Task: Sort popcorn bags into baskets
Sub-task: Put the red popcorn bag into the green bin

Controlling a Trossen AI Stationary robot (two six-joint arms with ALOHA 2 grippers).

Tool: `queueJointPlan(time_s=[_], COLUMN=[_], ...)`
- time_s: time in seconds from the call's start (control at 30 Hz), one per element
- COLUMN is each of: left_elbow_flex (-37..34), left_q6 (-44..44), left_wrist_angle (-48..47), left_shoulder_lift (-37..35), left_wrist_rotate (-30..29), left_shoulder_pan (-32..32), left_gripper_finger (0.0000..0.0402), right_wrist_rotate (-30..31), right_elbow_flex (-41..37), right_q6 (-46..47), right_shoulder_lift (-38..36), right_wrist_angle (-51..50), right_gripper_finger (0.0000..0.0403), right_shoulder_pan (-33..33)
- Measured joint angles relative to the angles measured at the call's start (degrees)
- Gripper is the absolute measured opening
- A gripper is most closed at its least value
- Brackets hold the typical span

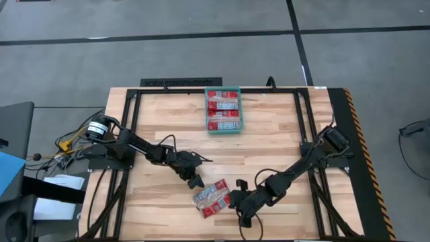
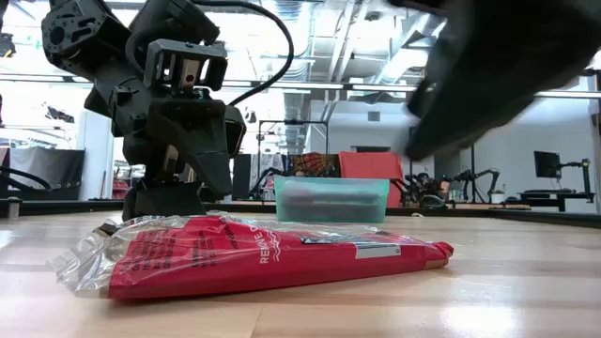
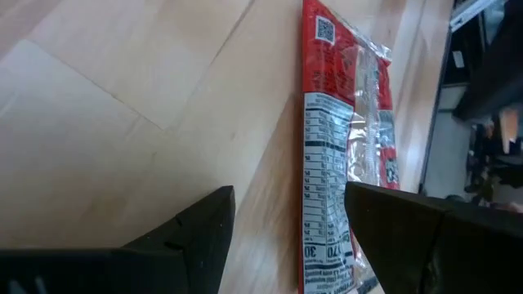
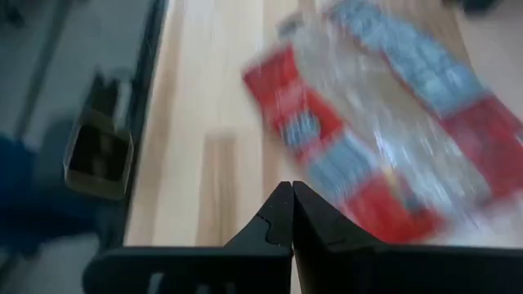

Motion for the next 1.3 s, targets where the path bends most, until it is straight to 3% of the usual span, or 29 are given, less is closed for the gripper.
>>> queueJointPlan(time_s=[0.33, 1.0, 1.3], left_elbow_flex=[0.0, 0.0, -0.1], left_q6=[-3.7, -6.0, -5.9], left_wrist_angle=[0.4, 0.1, -0.7], left_shoulder_lift=[0.0, 0.0, 0.0], left_wrist_rotate=[-2.5, -4.7, -7.5], left_shoulder_pan=[-2.9, -3.9, -4.0], left_gripper_finger=[0.0223, 0.0223, 0.0223], right_wrist_rotate=[-1.2, 3.3, 5.0], right_elbow_flex=[0.5, 0.7, 1.0], right_q6=[2.7, -2.8, 2.3], right_shoulder_lift=[6.4, 4.6, 0.0], right_wrist_angle=[6.8, 5.1, 1.2], right_gripper_finger=[0.0019, 0.0015, 0.0024], right_shoulder_pan=[-2.0, -14.2, -8.8])
